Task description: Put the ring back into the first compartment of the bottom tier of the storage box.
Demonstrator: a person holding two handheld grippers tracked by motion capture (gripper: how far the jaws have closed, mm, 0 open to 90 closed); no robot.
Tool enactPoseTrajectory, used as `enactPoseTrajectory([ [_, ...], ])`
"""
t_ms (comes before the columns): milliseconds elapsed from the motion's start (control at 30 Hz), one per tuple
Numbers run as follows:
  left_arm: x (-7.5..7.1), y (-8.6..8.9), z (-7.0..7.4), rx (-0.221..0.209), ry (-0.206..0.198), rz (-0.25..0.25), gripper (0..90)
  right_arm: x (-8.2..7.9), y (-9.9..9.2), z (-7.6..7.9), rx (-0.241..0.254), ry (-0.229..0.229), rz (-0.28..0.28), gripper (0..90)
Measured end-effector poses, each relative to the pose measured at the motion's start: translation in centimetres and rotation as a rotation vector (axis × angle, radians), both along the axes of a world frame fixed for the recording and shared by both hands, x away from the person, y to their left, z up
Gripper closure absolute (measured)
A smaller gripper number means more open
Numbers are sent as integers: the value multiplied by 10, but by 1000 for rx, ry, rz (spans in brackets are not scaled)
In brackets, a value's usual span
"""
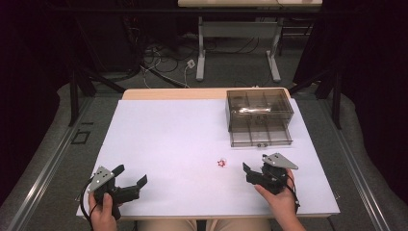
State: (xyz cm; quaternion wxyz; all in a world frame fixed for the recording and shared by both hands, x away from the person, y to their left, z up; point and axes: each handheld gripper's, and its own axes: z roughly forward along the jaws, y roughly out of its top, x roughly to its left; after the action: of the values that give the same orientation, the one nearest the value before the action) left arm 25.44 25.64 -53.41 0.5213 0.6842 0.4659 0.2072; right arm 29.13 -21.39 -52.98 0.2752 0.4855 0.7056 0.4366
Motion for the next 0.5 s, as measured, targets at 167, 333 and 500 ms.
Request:
enactPoseTrajectory([
  [167, 0, 0, 0, 0, 1, 0, 1, 5, 10, 4, 6, 2, 38, 308],
  [333, 0, 0, 0, 0, 2, 0, 1, 11, 18, 8, 7, 9, 74, 358],
  [500, 0, 0, -1, -2, 5, -1, 1, 15, 27, 11, 6, 28, 111, 411],
])
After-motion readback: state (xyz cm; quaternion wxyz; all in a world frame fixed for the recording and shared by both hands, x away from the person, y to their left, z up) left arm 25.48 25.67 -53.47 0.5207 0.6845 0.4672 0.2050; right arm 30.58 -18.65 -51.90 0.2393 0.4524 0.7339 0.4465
